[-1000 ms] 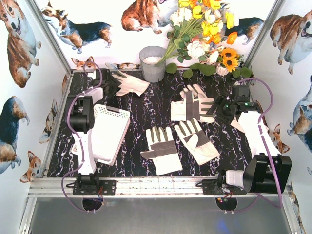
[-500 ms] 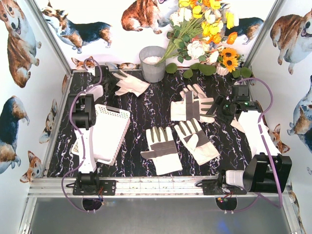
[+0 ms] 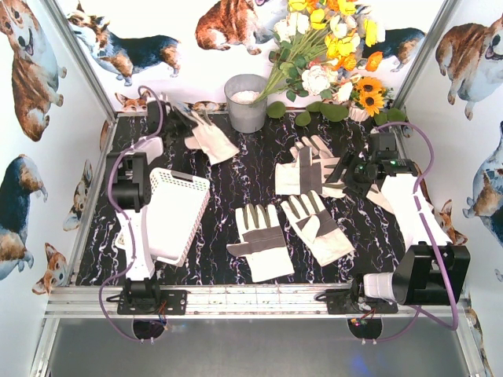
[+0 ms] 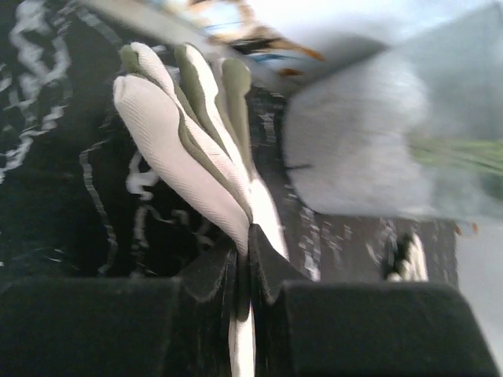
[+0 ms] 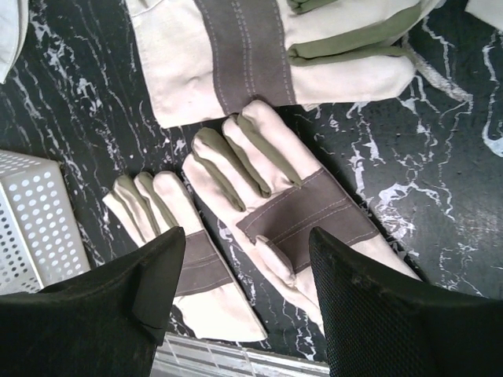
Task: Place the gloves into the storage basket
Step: Pick up the glove from the center of the board.
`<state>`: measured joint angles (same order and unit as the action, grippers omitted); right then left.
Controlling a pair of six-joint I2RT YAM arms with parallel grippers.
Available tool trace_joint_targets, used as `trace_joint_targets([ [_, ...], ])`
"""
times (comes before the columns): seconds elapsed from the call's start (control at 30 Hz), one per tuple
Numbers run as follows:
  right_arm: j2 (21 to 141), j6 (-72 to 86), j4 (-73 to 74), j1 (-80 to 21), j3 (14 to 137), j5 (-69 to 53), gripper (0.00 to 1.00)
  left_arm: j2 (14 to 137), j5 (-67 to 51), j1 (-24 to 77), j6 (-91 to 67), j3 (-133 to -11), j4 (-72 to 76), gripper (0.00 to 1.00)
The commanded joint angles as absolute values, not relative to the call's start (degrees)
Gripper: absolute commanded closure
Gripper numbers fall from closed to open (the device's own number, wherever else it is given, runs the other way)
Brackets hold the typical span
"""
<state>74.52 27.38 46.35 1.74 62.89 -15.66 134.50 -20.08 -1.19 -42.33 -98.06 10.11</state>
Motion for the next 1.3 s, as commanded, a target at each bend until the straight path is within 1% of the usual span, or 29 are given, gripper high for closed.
trace_joint_targets([
  [0.0,72.2,28.1,43.6,0.7,65.7,-19.6,0.34,123.3,-28.5,-1.9,-36.9,-95.1,14.4,1.00],
  [0.17,69.4,27.8,40.1,0.5,65.6,-28.5,0.29,110.5,-34.8,-1.8,-34.5,-87.3,12.9,1.00],
  [0.27,68.1,27.6,36.7,0.0,65.4,-37.1,0.25,102.8,-39.3,-1.4,-31.3,-83.0,7.7,1.00],
  [0.4,66.5,28.3,31.5,-1.8,65.1,-45.9,0.23,91.4,-42.0,0.0,-27.8,-78.4,1.2,1.00],
  [0.47,65.5,29.8,27.6,-3.1,64.3,-49.9,0.22,86.3,-43.2,1.3,-27.6,-76.5,-0.7,1.00],
  [0.57,64.4,35.5,16.2,-5.0,61.7,-54.7,0.20,79.7,-44.3,4.2,-28.2,-74.7,-3.1,1.00],
  [0.7,62.1,44.6,1.0,-8.5,58.2,-55.9,0.17,72.7,-45.0,9.0,-30.2,-73.5,-5.4,1.00],
  [0.77,62.1,46.2,-2.4,-10.3,57.9,-55.7,0.14,69.7,-45.1,12.0,-32.2,-72.6,-4.5,1.00],
  [0.87,62.6,46.7,-4.4,-12.2,58.7,-55.5,0.14,66.4,-44.9,16.6,-35.3,-72.2,-3.2,1.00],
  [0.93,63.0,46.3,-4.3,-13.3,59.4,-55.5,0.11,64.5,-44.0,18.7,-36.9,-72.1,-2.0,1.00],
  [1.1,63.5,46.3,-4.7,-16.7,61.4,-57.4,0.10,61.4,-42.9,22.6,-42.7,-70.6,4.6,1.00],
  [1.27,64.6,49.1,-7.9,-21.1,64.2,-59.8,0.10,60.4,-41.9,25.6,-43.0,-71.3,4.7,1.00],
])
